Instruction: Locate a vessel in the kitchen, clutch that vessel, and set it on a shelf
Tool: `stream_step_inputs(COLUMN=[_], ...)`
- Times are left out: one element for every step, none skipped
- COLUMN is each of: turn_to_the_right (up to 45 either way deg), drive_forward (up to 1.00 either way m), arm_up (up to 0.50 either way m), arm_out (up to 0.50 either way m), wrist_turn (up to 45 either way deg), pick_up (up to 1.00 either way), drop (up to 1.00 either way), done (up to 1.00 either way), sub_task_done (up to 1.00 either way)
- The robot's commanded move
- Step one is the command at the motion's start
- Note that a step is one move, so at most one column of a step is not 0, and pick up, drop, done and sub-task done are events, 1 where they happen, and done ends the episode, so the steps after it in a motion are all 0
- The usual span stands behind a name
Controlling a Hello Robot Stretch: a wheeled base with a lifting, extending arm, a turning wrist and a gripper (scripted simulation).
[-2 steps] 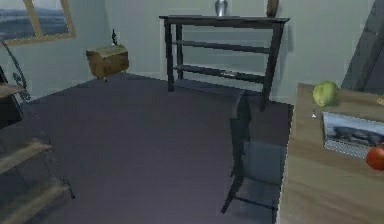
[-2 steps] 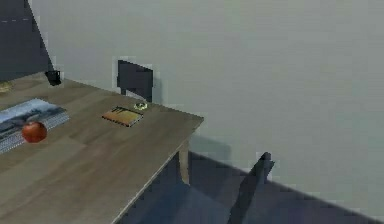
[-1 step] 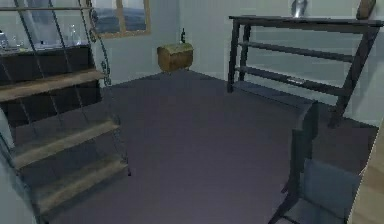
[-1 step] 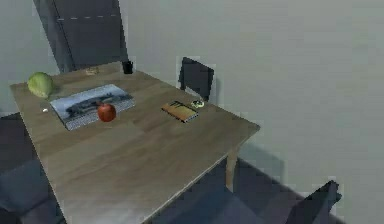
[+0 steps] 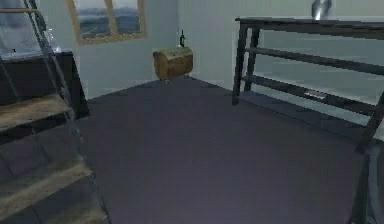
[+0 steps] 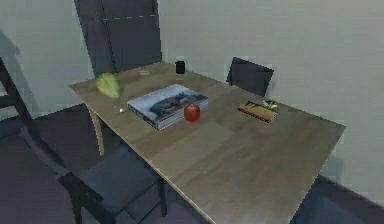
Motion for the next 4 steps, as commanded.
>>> stream_step_inputs(turn_to_the_right=[0.0,45.0,0.0,0.0], drive_forward=[0.55,0.0,0.3,0.6], arm_up=[0.0,0.0,0.0,0.0], arm_out=[0.0,0.0,0.0,0.0], wrist_turn=[0.0,0.0,0.0,0.0], pick_up=[0.0,0.0,0.0,0.0], drop=[0.0,0.0,0.0,0.0], done=[0.0,0.0,0.0,0.0], sub_task_done=[0.0,0.0,0.0,0.0])
